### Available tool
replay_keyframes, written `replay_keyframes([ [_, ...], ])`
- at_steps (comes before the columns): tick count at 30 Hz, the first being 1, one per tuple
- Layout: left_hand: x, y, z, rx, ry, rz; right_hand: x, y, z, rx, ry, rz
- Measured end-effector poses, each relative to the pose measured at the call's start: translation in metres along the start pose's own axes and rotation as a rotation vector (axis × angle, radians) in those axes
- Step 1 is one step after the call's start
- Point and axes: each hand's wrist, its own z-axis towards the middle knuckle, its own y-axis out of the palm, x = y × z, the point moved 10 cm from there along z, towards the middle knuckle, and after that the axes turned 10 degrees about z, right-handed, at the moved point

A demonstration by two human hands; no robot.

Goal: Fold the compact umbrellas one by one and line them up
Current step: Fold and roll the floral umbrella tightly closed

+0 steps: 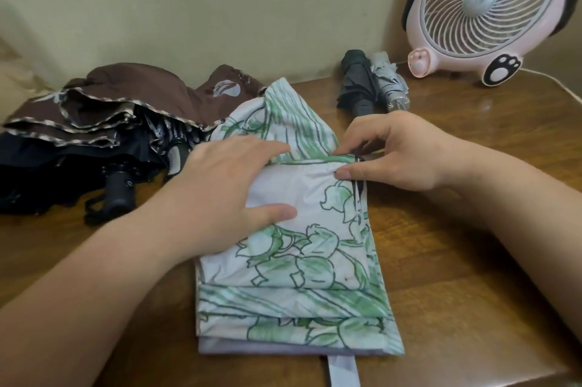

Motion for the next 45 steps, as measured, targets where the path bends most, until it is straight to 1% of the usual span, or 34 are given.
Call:
replay_keyframes([
  [1, -0.001, 0.007, -0.001, -0.040, 0.006, 0.035, -0.001, 0.000, 0.000, -0.001, -0.001, -0.005],
  [3, 0.003, 0.016, -0.003, -0.062, 0.002, 0.070, -0.002, 0.001, 0.000, -0.010, -0.005, -0.012],
  [7, 0.014, 0.016, -0.003, -0.025, -0.043, 0.098, -0.002, 0.004, -0.001, -0.034, 0.023, -0.007],
  [10, 0.019, 0.018, -0.002, -0.035, -0.068, 0.153, -0.002, 0.006, -0.001, -0.053, 0.027, -0.067],
  [15, 0.016, 0.015, 0.001, -0.007, -0.160, 0.179, -0.014, 0.014, -0.004, -0.080, -0.058, -0.176],
  [18, 0.012, 0.015, 0.003, -0.005, -0.156, 0.117, -0.017, 0.019, -0.004, -0.096, -0.093, -0.223],
  [21, 0.006, 0.014, -0.001, -0.001, -0.099, -0.055, -0.014, 0.019, -0.003, -0.097, -0.080, -0.239],
  [23, -0.003, 0.011, -0.005, 0.024, -0.104, -0.176, -0.014, 0.016, -0.003, -0.089, -0.081, -0.253],
  [25, -0.007, 0.009, -0.006, 0.058, -0.106, -0.207, -0.013, 0.014, -0.002, -0.076, -0.070, -0.255],
  [28, -0.006, 0.011, -0.007, 0.048, -0.086, -0.170, -0.012, 0.013, -0.002, -0.069, -0.069, -0.260],
  [34, -0.010, 0.021, -0.020, -0.074, -0.072, -0.061, -0.011, 0.014, -0.005, -0.100, -0.050, -0.300],
  [38, -0.004, 0.023, -0.023, -0.095, -0.075, 0.044, -0.015, 0.018, -0.007, -0.099, -0.024, -0.329],
  [40, 0.001, 0.025, -0.025, -0.115, -0.085, 0.073, -0.018, 0.021, -0.008, -0.071, 0.005, -0.380],
  [42, 0.007, 0.026, -0.027, -0.131, -0.102, 0.092, -0.027, 0.026, -0.008, -0.019, 0.015, -0.507],
  [45, 0.013, 0.028, -0.024, -0.106, -0.113, 0.100, -0.057, 0.037, -0.010, 0.088, -0.100, -0.632],
])
